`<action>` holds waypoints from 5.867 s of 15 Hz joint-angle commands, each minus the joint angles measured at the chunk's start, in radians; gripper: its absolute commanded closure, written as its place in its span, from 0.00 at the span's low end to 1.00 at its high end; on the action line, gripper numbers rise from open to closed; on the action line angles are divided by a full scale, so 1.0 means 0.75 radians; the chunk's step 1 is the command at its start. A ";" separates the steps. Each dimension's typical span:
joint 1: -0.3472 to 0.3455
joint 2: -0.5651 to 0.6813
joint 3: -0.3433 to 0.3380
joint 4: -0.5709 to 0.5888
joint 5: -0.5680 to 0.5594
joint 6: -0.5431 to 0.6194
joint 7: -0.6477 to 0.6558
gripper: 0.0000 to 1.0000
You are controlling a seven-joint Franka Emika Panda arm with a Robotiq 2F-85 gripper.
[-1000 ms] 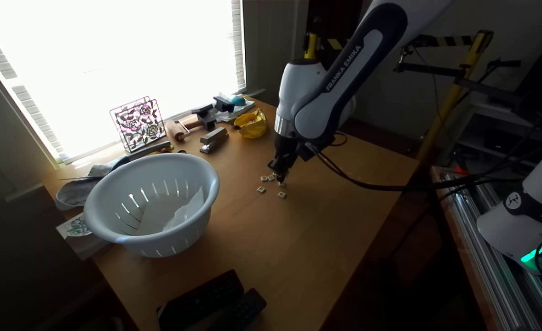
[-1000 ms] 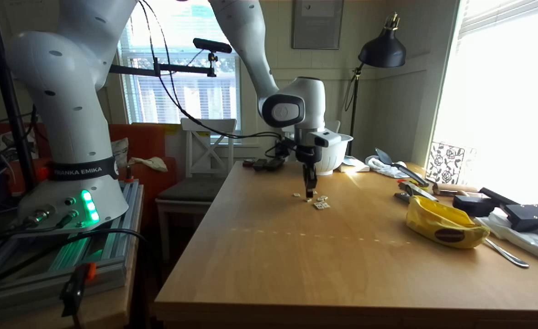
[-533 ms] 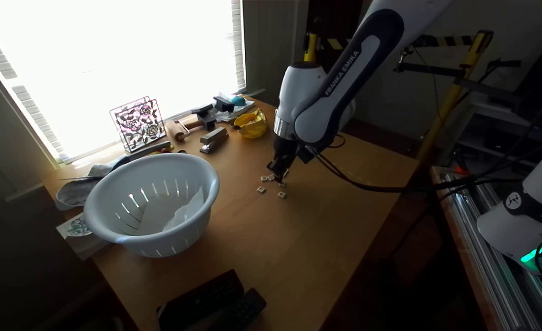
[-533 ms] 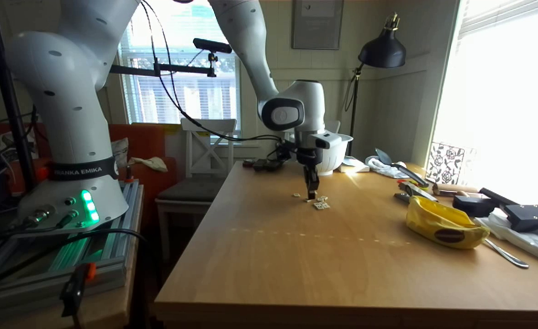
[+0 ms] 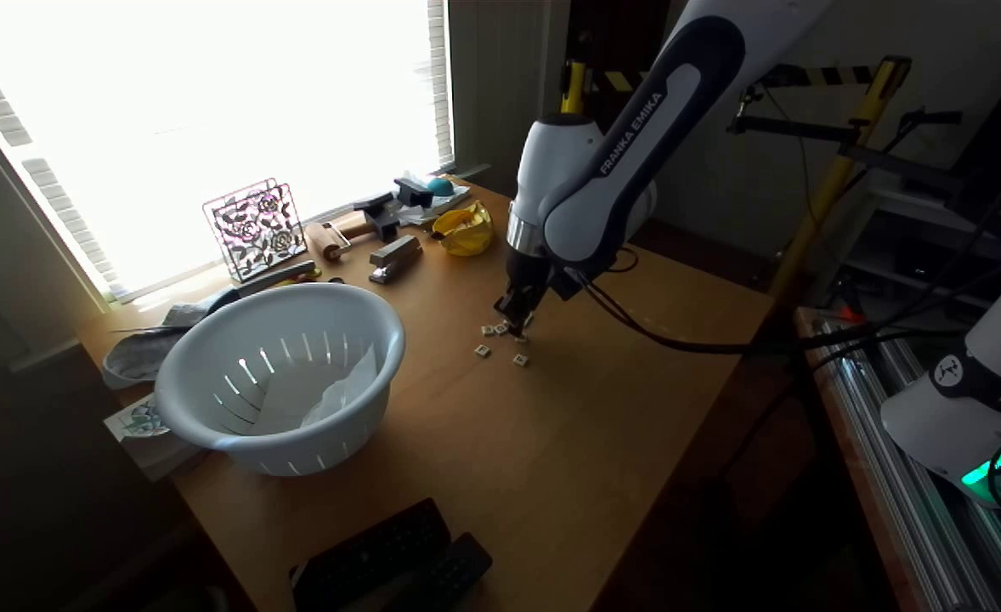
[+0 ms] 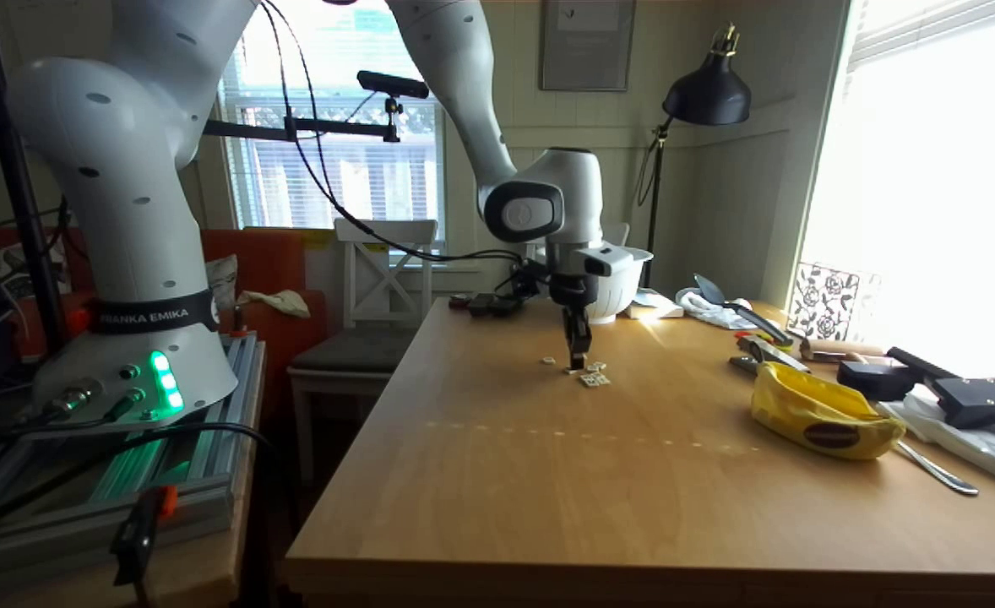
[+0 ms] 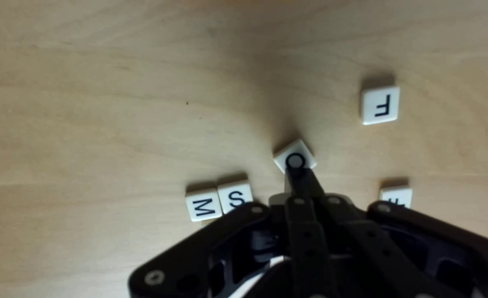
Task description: Align three letters in a straight line
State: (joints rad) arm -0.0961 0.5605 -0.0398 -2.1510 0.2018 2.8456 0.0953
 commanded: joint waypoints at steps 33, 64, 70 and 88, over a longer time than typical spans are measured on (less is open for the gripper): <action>0.049 -0.051 0.000 -0.061 0.205 -0.096 0.480 1.00; 0.052 -0.077 -0.001 -0.060 0.201 -0.126 0.499 1.00; 0.057 -0.120 -0.013 -0.076 0.193 -0.109 0.502 1.00; 0.047 -0.018 -0.061 0.104 0.134 -0.088 0.374 1.00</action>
State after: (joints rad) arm -0.0632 0.5085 -0.0803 -2.1129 0.3158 2.7846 0.3912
